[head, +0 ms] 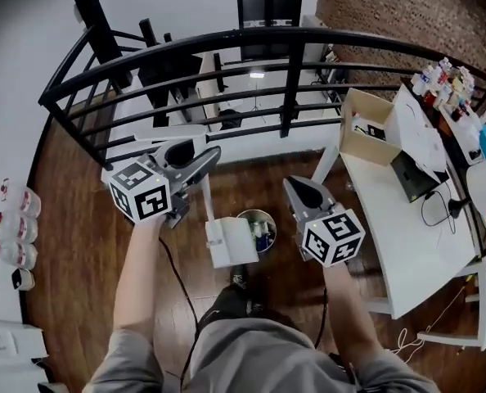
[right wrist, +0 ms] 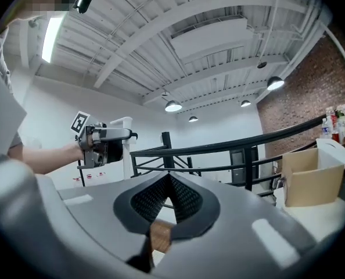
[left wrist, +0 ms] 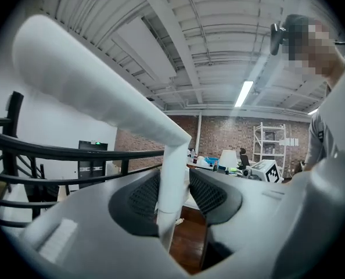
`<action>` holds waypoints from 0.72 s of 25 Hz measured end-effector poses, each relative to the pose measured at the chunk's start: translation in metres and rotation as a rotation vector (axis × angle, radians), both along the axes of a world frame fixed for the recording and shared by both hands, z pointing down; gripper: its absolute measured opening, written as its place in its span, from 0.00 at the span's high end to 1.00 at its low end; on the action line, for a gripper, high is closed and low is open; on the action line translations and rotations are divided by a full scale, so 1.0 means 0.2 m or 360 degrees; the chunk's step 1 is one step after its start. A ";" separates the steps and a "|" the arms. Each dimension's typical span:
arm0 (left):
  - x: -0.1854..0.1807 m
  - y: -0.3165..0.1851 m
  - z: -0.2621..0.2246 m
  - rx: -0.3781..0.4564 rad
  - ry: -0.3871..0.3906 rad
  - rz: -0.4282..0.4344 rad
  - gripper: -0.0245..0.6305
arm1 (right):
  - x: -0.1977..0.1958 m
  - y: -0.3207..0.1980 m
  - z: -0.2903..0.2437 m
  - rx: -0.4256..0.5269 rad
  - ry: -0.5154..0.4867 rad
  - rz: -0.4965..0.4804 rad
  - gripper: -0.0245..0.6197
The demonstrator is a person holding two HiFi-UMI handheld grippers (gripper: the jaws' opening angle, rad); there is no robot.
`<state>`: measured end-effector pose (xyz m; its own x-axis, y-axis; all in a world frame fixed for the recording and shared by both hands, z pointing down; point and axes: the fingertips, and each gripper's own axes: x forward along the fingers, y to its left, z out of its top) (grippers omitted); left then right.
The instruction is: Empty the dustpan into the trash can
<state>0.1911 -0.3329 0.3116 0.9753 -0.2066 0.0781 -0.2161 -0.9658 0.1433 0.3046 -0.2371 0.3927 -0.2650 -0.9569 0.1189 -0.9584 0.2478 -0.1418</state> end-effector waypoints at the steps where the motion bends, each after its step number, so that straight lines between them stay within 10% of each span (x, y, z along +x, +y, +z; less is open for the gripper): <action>1: -0.07 0.01 0.01 -0.0019 -0.0008 -0.0041 0.71 | -0.05 0.02 0.01 -0.0009 -0.0002 -0.0027 0.96; 18: -1.03 0.05 -0.05 -0.0008 0.0098 -0.0612 0.73 | -0.83 -0.06 -0.14 0.0055 0.0078 -0.0322 0.96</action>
<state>-0.0142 -0.3235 0.3024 0.8295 -0.5580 0.0238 -0.5533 -0.8151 0.1715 0.1384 -0.2498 0.3653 -0.4467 -0.8886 0.1043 -0.8942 0.4397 -0.0842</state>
